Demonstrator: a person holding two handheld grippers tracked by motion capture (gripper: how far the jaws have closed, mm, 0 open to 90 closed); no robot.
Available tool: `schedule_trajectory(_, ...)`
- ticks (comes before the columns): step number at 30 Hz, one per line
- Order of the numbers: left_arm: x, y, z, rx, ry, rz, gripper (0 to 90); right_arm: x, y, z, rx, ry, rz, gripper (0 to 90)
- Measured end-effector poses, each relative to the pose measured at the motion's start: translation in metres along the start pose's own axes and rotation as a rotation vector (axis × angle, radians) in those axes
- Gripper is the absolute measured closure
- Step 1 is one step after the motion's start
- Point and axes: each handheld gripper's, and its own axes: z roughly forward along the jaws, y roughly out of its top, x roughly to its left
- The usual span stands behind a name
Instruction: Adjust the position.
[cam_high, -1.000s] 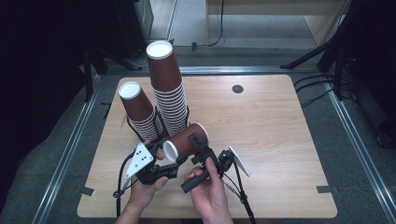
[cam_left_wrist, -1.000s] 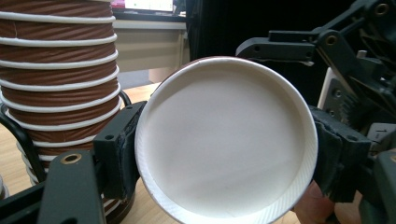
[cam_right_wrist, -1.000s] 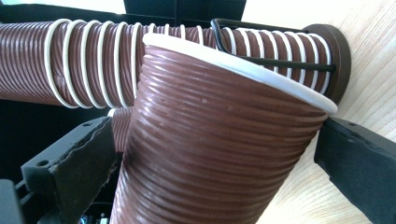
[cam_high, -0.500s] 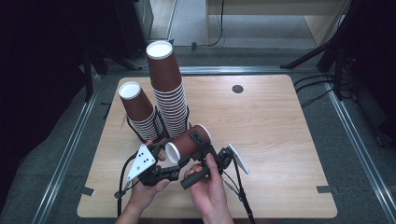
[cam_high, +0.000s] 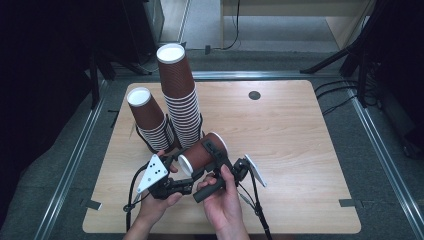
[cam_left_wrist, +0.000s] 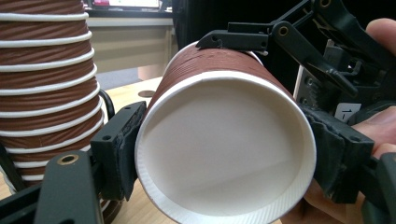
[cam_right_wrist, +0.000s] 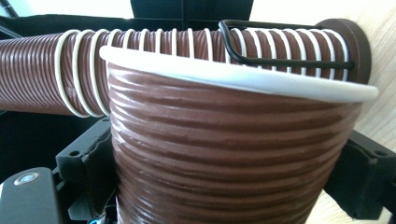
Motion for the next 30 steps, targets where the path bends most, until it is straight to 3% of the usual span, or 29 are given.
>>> schedule_trajectory(6,0.001,0.001,0.001,0.028,-0.028,-0.031,9.4,0.003,0.0,-0.002,-0.011,0.017,-0.022,10.7)
schedule_trajectory(11,0.002,0.001,0.002,0.03,-0.033,-0.055,4.9,0.006,0.003,-0.004,-0.03,0.006,-0.071,10.5)
schedule_trajectory(14,0.004,0.001,0.002,0.029,-0.034,-0.065,4.8,0.009,0.003,-0.006,-0.039,0.003,-0.1,10.3)
schedule_trajectory(15,0.004,0.001,0.001,0.029,-0.033,-0.068,4.8,0.011,0.004,-0.006,-0.049,0.0,-0.133,10.2)
schedule_trajectory(21,0.006,0.001,0.0,0.027,-0.025,-0.07,4.9,0.013,0.006,-0.007,-0.065,-0.01,-0.171,10.2)
schedule_trajectory(30,0.006,0.002,-0.001,0.026,-0.018,-0.071,4.9,0.017,0.008,-0.011,-0.115,-0.024,-0.272,10.0)
